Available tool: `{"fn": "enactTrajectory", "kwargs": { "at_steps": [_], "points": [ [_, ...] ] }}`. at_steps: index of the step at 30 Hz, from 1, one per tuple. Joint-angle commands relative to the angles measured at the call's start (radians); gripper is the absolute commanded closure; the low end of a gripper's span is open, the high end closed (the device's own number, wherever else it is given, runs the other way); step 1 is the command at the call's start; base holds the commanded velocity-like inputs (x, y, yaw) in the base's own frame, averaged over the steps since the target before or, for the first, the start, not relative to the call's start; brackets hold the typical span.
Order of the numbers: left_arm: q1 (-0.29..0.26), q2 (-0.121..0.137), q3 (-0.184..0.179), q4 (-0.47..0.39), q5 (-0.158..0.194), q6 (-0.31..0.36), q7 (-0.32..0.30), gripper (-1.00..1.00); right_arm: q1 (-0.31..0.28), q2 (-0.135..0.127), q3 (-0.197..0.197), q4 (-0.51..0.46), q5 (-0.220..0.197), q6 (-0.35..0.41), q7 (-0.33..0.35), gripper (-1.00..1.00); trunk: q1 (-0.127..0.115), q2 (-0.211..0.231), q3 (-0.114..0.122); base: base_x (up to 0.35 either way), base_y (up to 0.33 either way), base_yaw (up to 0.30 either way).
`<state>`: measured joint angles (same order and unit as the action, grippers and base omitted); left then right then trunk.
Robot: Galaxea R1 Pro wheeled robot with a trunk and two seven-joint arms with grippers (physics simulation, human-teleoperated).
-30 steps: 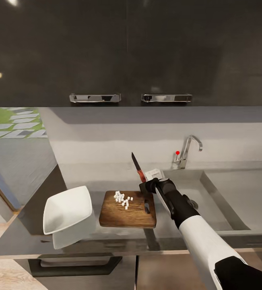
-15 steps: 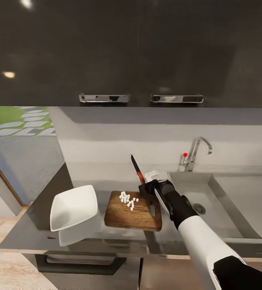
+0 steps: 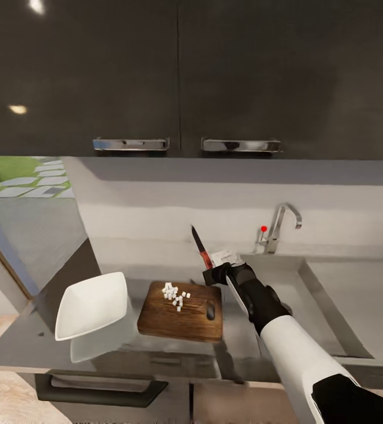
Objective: In the kitchen, take the Vidalia onion out of the sink, dice it on the chopping board with the paring knife, put the diced onion into the bowl on the countertop, then place both the paring knife and the chopping board into the sink.
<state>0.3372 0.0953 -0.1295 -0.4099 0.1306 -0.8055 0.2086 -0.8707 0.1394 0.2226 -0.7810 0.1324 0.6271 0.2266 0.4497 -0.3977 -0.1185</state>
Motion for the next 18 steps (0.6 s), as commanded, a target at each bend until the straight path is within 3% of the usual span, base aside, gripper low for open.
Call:
{"fn": "enactTrajectory", "kwargs": {
  "at_steps": [1,10,18],
  "points": [
    [0.0,0.001,-0.009,-0.002,0.01,-0.001,0.003,-1.0,-0.001,0.0,0.0,-0.001,0.01,0.004,0.007,1.0,0.0,-0.002,-0.002,-0.223,-0.186,-0.079],
    [0.0,0.001,-0.009,-0.001,0.009,-0.001,0.002,-1.0,-0.001,0.0,0.0,-0.001,0.01,0.005,0.007,1.0,0.0,-0.002,0.006,-0.201,-0.147,-0.149],
    [0.0,0.001,-0.009,-0.001,0.009,-0.001,0.0,-1.0,-0.001,0.0,0.0,-0.001,0.01,0.005,0.007,1.0,0.0,-0.002,0.015,-0.029,-0.022,-0.177]
  ]
}}
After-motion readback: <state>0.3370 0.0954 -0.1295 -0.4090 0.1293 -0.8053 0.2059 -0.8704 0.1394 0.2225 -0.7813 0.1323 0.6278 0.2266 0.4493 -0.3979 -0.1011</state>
